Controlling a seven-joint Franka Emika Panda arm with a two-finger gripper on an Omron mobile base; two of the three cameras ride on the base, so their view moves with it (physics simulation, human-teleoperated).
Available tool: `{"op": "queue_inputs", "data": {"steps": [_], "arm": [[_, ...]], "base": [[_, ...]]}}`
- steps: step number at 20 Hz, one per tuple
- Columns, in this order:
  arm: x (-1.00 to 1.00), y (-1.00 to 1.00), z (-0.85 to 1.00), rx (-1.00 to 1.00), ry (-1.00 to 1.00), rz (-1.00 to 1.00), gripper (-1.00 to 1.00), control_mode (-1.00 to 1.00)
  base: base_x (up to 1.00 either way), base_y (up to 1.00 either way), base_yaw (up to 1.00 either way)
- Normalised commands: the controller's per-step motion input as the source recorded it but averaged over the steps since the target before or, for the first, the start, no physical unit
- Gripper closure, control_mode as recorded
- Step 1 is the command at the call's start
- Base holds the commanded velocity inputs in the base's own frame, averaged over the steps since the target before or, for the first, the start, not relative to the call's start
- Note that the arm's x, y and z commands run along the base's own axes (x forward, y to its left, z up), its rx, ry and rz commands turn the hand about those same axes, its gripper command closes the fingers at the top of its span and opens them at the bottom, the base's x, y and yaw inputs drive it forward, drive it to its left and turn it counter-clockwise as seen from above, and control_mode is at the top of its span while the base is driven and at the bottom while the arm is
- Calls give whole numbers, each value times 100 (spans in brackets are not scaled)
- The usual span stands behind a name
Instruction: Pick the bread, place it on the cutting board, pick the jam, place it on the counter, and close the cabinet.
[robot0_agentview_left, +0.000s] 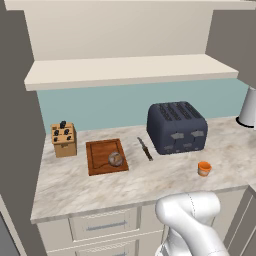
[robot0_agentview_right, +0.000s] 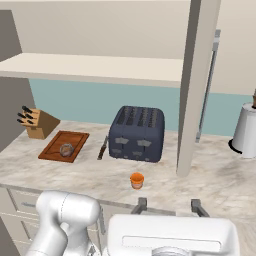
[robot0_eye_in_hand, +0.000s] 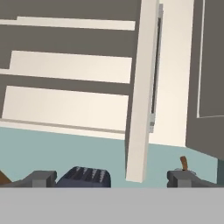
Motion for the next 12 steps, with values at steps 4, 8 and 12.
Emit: {"op": "queue_inputs", "data": {"steps": [4,8,12], "arm": [[2,-3,0,0,0,0,-100,-100],[12,-2,0,0,0,0,-100,-100],[14,-6,0,0,0,0,-100,-100]], "base": [[0,0,0],[0,0,0],[0,0,0]]}}
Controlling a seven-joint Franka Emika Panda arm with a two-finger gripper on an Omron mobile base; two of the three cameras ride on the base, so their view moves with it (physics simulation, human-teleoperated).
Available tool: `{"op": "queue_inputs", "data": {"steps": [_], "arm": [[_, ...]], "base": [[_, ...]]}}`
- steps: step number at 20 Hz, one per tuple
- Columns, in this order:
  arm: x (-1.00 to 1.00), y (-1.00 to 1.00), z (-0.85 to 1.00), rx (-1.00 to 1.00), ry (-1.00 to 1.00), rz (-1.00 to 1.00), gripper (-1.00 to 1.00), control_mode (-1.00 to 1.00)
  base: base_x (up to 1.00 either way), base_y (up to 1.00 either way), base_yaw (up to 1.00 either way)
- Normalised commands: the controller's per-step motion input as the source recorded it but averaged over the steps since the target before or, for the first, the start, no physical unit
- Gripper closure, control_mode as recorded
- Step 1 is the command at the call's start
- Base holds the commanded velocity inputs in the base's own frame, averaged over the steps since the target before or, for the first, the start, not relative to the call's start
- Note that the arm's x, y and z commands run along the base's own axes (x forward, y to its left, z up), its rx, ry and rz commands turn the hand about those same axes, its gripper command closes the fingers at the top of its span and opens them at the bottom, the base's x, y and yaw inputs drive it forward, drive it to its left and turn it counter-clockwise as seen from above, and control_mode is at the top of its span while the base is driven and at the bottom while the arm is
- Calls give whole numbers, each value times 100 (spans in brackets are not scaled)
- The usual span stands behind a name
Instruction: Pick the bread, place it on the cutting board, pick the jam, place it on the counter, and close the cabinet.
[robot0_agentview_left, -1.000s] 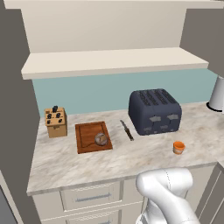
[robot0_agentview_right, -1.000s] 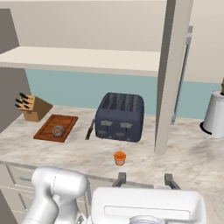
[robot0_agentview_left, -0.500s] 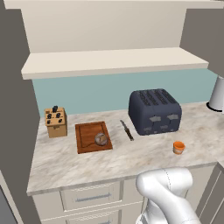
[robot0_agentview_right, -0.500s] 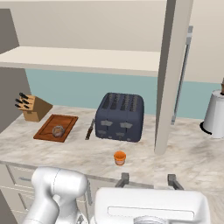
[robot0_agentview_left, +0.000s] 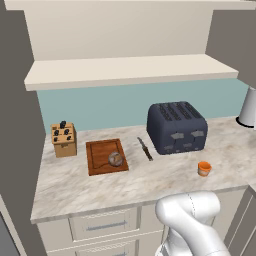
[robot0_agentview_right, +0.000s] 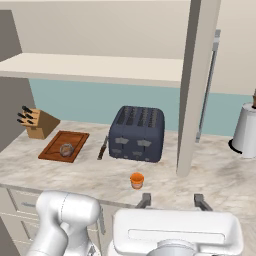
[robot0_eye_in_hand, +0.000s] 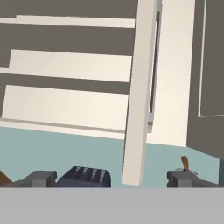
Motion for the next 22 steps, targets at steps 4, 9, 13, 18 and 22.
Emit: {"op": "queue_inputs", "data": {"steps": [4,9,13,18,22], "arm": [[14,-8,0,0,0,0,-100,-100],[14,-8,0,0,0,0,-100,-100],[16,-9,0,0,0,0,-100,-100],[16,-10,-2,0,0,0,-100,-100],[15,-11,-3,0,0,0,-100,-100]], "base": [[0,0,0],[0,0,0],[0,0,0],[0,0,0],[0,0,0]]}}
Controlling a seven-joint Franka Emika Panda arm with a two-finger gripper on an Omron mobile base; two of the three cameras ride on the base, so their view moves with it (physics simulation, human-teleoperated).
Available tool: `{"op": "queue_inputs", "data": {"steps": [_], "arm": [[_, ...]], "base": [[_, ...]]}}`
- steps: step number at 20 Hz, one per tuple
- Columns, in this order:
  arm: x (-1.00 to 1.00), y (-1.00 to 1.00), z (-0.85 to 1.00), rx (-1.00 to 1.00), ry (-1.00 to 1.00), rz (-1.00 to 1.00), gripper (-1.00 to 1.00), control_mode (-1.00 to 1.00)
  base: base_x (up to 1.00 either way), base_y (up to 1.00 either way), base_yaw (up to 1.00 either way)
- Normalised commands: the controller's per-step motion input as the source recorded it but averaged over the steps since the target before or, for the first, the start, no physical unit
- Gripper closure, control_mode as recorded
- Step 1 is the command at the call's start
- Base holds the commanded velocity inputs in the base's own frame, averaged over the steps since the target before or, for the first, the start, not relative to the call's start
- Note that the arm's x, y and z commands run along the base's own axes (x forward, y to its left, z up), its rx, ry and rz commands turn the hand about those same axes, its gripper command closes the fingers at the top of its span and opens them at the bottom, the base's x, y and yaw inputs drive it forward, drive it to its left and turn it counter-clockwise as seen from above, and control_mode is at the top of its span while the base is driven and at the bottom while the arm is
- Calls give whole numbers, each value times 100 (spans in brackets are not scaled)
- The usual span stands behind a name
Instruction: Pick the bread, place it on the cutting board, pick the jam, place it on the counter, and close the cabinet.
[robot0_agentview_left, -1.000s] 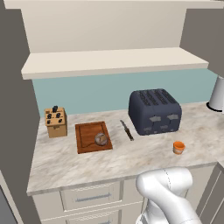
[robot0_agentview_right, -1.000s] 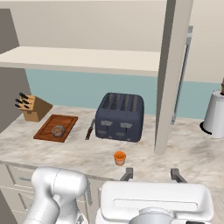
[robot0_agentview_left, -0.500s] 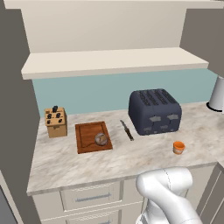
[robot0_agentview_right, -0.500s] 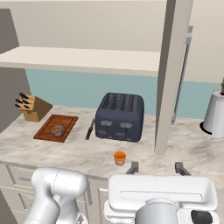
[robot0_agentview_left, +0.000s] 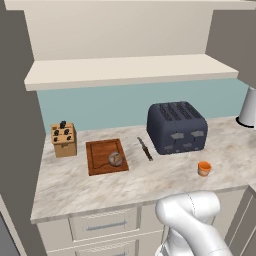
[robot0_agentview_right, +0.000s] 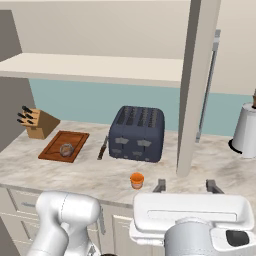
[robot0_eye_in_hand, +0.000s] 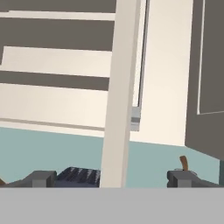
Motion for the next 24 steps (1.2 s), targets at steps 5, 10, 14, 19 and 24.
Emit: {"op": "queue_inputs", "data": {"steps": [5,10,14,19,24], "arm": [[12,-10,0,0,0,0,-100,-100],[5,-7,0,0,0,0,-100,-100],[3,-6,0,0,0,0,-100,-100],[0,0,0,0,0,5,-100,-100],[2,0,0,0,0,6,-100,-100]], "base": [[0,0,0],[0,0,0],[0,0,0],[0,0,0],[0,0,0]]}}
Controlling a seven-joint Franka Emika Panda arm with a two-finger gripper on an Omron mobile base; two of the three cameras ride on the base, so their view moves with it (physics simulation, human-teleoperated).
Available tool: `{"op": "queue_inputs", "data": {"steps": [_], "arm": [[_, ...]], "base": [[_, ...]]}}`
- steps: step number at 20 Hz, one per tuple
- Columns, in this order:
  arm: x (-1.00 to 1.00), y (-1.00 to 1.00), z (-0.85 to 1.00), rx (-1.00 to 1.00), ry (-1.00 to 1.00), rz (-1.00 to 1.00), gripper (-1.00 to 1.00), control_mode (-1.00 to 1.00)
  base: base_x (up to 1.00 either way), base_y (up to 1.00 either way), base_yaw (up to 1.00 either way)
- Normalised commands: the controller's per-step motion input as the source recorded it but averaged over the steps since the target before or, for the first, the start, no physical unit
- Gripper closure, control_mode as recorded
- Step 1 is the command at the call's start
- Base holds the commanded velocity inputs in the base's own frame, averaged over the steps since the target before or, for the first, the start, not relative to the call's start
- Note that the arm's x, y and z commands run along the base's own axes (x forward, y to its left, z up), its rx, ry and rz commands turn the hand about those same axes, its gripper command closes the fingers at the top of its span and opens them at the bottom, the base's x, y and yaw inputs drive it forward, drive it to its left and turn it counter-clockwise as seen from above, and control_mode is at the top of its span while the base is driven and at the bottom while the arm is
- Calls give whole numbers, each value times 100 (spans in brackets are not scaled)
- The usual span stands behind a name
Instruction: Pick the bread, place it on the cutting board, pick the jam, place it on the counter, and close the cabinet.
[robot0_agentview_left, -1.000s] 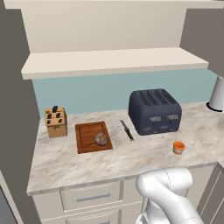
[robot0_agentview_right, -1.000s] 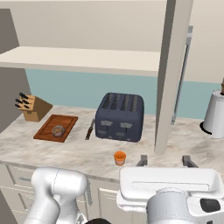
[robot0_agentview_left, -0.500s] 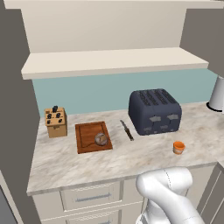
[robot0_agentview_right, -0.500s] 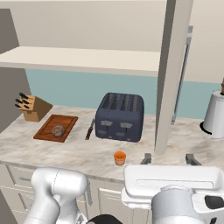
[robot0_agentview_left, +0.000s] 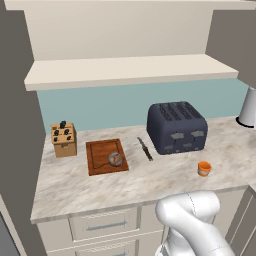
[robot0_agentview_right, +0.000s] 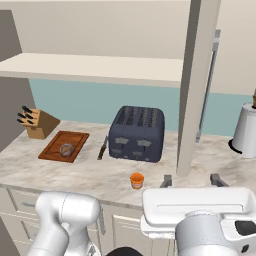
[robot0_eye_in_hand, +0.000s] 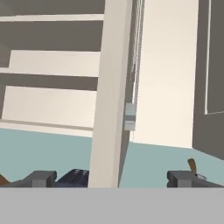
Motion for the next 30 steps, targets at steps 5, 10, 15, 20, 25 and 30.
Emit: {"op": "queue_inputs", "data": {"steps": [5,10,15,20,25,30], "arm": [[7,0,0,0,0,5,-100,-100],[8,0,0,0,0,5,-100,-100],[12,0,0,0,0,4,-100,-100],[14,0,0,0,0,3,-100,-100],[14,0,0,0,0,3,-100,-100],[13,0,0,0,0,3,-100,-100]], "base": [[0,0,0],[0,0,0],[0,0,0],[0,0,0],[0,0,0],[0,0,0]]}}
